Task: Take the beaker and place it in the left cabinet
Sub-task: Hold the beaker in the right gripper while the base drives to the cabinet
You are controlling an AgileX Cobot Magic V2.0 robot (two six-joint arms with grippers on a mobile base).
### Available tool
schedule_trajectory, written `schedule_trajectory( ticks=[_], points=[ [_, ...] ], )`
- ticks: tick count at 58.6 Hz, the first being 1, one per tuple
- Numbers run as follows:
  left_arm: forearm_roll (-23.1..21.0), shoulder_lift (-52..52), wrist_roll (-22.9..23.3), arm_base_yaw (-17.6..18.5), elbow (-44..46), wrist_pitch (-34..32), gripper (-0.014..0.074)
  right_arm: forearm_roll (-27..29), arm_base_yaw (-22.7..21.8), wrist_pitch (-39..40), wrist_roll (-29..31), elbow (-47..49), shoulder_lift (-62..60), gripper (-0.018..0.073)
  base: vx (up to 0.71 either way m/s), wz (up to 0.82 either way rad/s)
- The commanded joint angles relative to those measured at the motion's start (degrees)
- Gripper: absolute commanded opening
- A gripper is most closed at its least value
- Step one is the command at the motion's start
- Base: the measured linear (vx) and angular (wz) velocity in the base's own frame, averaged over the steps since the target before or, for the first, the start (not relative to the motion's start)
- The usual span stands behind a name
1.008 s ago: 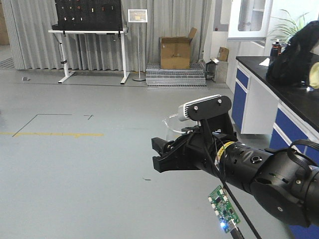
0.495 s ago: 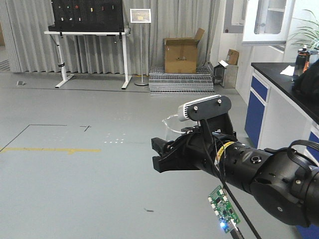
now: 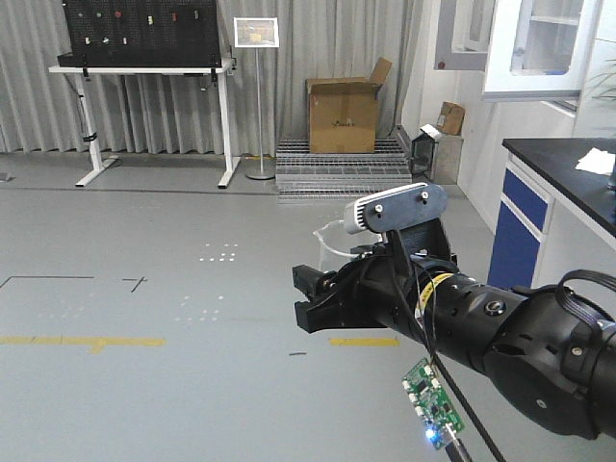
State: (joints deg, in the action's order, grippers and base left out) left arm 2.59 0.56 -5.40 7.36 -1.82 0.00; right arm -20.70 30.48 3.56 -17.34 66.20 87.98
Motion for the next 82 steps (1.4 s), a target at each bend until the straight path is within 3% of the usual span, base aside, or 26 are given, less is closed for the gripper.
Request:
schedule_trajectory(
  ticks=[1,82],
  points=[
    [-0.18,1.06,0.15,0.03,-0.90,-4.28,0.0001,-0.09,-0.14,4.56,-0.13,1.80,-2.59,-0.0009,0.70,-0.02],
    [-0.18,1.06,0.15,0.03,-0.90,-4.28,0.0001,-0.09,-0.14,4.51,-0.13,1.67,-2.34,-0.0009,0.73,-0.01]
  ],
)
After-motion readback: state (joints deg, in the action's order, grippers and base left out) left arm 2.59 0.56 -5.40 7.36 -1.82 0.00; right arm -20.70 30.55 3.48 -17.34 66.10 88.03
